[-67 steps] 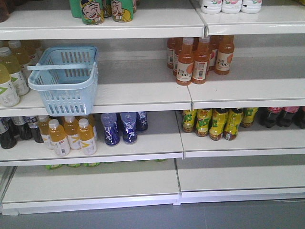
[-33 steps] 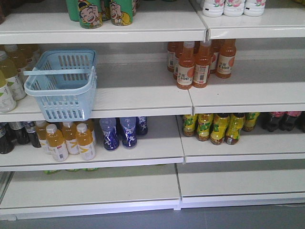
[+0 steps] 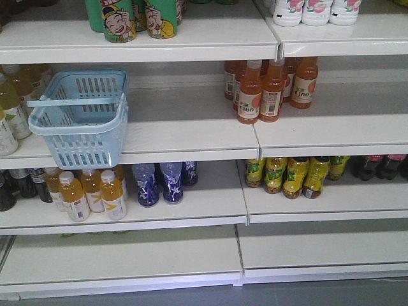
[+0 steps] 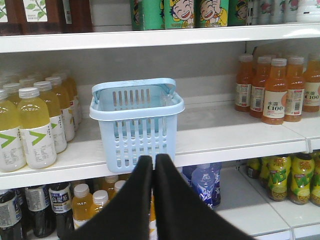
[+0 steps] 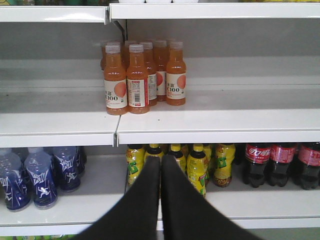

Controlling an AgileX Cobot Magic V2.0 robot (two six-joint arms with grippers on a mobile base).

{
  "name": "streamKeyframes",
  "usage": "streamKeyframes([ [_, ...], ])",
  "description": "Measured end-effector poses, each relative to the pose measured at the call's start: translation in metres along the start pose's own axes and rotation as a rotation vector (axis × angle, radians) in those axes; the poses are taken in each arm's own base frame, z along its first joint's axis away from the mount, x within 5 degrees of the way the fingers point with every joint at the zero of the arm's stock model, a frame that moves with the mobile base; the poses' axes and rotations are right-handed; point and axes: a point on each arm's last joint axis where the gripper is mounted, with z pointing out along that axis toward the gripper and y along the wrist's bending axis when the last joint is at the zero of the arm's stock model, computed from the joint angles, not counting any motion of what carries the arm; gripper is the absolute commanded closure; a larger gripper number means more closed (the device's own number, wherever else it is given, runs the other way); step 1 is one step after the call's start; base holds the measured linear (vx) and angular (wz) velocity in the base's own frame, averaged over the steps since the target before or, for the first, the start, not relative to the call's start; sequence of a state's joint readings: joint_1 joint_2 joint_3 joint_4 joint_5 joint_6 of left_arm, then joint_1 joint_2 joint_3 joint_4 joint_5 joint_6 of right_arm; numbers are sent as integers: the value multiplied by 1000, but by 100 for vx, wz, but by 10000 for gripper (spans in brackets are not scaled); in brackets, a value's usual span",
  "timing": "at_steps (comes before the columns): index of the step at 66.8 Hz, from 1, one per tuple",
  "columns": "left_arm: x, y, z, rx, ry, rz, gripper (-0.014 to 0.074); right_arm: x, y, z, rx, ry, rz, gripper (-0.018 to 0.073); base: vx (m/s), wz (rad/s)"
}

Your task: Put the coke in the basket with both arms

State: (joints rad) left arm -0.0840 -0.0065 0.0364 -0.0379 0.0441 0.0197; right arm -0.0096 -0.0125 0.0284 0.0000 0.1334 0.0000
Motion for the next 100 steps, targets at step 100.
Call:
streamKeyframes([
  [100,0,0,0,0,0,0,603,0,0,0,0,0,0,568,3,0],
])
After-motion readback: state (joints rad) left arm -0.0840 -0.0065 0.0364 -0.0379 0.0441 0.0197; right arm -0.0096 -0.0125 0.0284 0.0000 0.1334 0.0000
